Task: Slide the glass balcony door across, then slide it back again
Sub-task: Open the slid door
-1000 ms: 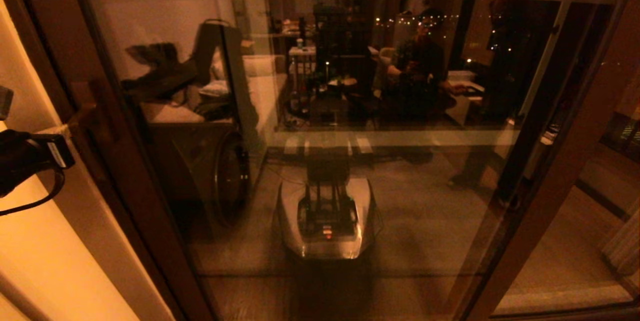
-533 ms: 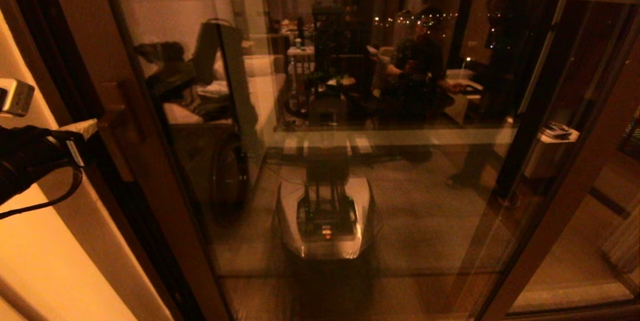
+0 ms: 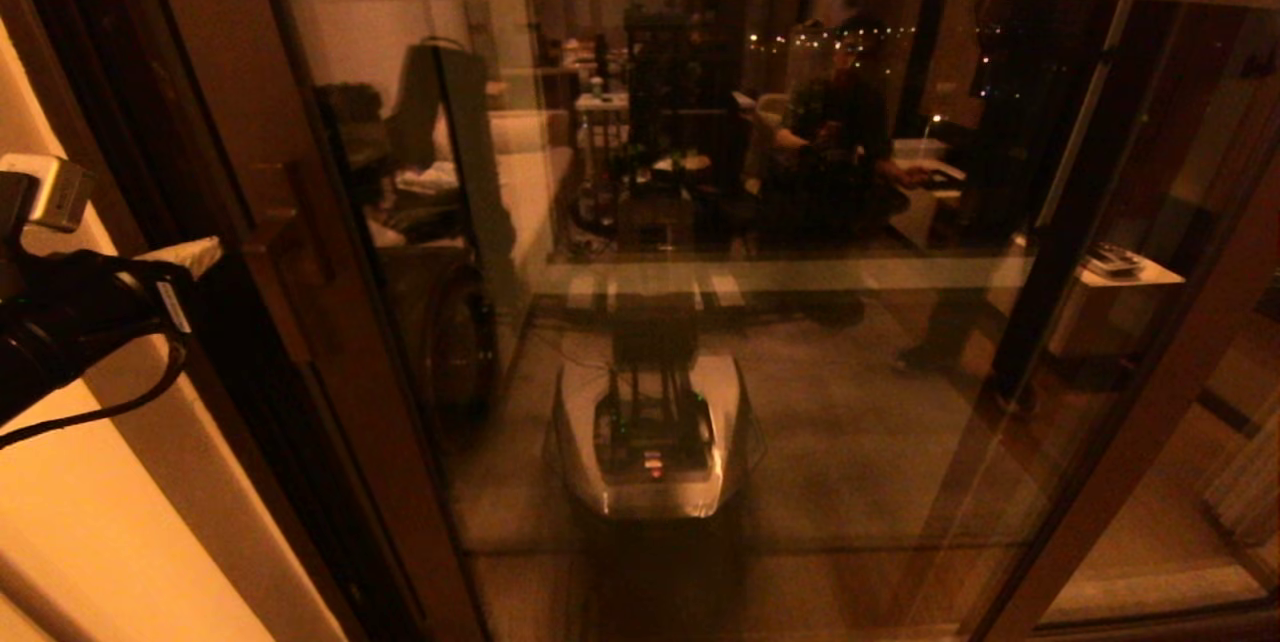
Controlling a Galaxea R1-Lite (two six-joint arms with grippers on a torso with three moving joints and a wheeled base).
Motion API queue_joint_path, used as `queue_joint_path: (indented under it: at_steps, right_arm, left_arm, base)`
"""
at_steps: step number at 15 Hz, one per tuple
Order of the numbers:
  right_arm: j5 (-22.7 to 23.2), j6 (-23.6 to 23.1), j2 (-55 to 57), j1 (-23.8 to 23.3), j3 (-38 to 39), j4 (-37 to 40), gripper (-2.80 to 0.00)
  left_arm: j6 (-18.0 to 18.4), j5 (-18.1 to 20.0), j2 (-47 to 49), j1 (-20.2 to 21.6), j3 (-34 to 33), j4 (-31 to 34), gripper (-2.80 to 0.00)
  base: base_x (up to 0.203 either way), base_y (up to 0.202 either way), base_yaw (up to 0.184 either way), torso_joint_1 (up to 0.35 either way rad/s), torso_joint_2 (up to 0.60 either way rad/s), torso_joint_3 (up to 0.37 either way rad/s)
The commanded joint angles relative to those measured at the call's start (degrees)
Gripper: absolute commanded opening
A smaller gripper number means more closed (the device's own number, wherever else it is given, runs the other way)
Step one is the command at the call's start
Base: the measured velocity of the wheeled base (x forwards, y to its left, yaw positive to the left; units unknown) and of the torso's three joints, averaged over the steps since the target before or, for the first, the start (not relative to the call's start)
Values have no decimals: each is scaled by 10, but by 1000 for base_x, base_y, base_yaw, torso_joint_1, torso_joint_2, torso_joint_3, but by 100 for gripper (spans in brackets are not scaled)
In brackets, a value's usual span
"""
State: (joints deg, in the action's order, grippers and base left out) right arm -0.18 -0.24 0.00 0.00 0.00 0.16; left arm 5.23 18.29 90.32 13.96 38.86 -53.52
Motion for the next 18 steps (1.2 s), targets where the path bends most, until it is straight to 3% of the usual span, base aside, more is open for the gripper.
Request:
queue_joint_path:
  at_steps: [1,5,18]
  right_arm:
    - [0,0,1,0,0,0,-280]
    - [0,0,1,0,0,-1,-280]
    - [0,0,1,0,0,0,-280]
  left_arm:
    - [0,-22,2,-29,4,-3,-280]
    - [1,-66,5,-83,1,-3,-280]
    - [14,-107,0,-146,-2,1,-280]
  base:
    - [0,0,0,0,0,0]
    - [0,0,0,0,0,0]
    - [0,0,0,0,0,0]
